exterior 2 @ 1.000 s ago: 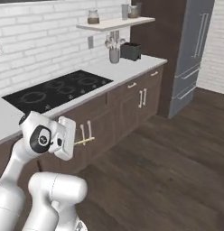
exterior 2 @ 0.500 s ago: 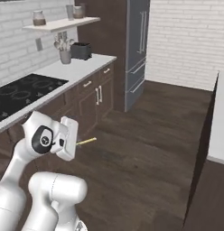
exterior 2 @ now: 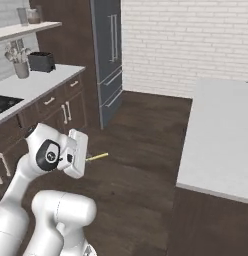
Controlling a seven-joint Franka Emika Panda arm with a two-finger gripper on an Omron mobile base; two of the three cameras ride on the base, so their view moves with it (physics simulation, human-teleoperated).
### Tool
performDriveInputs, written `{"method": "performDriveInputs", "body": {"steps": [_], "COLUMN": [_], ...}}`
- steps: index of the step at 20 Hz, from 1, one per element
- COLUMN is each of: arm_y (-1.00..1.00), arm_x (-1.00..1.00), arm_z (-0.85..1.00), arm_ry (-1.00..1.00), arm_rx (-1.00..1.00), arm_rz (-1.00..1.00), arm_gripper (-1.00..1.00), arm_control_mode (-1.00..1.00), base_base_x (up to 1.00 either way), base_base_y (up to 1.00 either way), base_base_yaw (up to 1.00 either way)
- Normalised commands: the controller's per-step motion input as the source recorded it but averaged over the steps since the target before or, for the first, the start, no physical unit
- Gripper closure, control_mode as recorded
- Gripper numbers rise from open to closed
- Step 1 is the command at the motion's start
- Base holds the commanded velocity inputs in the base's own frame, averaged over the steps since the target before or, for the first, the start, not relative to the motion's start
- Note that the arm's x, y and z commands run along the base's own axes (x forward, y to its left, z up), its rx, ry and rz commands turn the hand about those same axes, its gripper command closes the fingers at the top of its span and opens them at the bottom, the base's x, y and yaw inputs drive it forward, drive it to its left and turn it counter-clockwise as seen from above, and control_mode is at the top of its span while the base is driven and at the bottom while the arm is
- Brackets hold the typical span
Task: Take a straw from the drawer in front and place it inside the glass cup on the dining counter.
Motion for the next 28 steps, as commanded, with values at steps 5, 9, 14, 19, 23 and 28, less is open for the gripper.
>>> {"method": "performDriveInputs", "body": {"steps": [5,9,14,19,23,28], "arm_y": [0.00,0.00,0.00,0.00,0.00,0.00], "arm_x": [0.00,0.00,0.00,0.00,0.00,0.00], "arm_z": [0.00,0.00,0.00,0.00,0.00,0.00], "arm_ry": [0.00,0.00,0.00,0.00,0.00,0.00], "arm_rx": [0.00,0.00,0.00,0.00,0.00,0.00], "arm_rz": [0.00,0.00,0.00,0.00,0.00,0.00], "arm_gripper": [1.00,1.00,1.00,1.00,1.00,1.00], "arm_control_mode": [1.00,1.00,1.00,1.00,1.00,1.00], "base_base_x": [0.29,0.00,0.03,0.10,0.01,0.00], "base_base_y": [-1.00,-1.00,-0.36,0.29,0.21,0.77], "base_base_yaw": [-0.15,-0.09,-0.06,-0.04,-0.10,-0.27]}}
